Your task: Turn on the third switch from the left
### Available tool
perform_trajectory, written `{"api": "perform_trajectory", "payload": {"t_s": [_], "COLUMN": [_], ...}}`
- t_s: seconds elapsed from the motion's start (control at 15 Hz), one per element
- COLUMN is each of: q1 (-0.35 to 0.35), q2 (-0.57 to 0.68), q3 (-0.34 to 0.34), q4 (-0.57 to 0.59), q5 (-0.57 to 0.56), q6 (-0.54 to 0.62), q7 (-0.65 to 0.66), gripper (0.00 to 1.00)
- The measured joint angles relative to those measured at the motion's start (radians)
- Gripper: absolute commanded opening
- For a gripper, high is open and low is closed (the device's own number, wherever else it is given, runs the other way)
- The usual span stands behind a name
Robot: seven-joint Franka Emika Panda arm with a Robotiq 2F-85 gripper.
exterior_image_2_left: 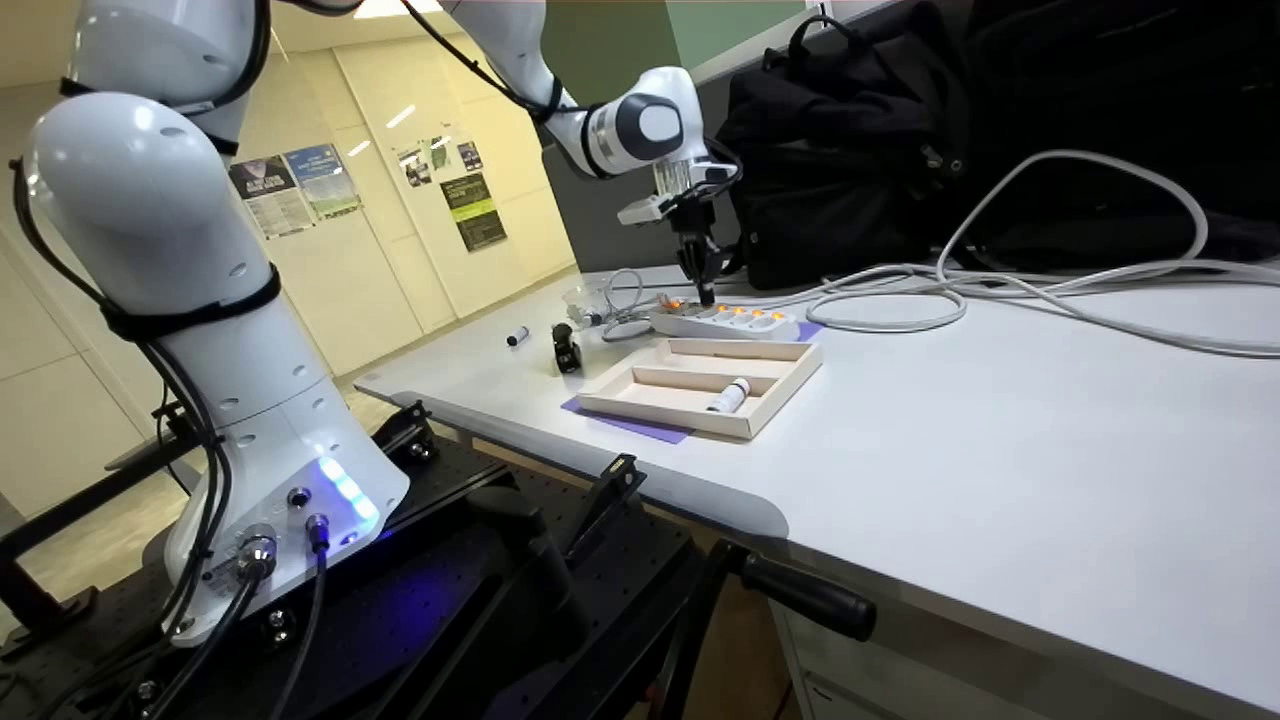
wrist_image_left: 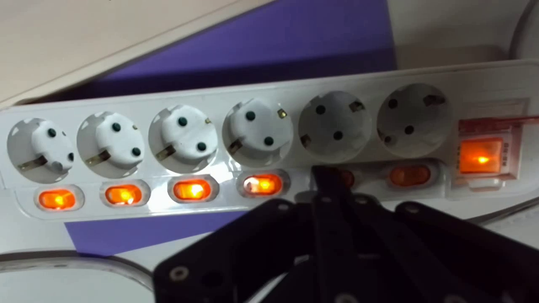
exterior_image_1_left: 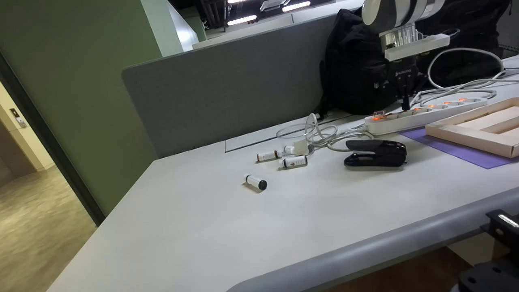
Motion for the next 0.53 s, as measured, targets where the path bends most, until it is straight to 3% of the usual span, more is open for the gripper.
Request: {"api": "perform_trajectory", "payload": {"t_s": [0.53], "q1": [-0.003], "q2": [0.009], "q3": [-0.001], "q4": [0.005], "q5": [0.006], "q6": [0.003], "q7": [0.0], "gripper": [0.0]}}
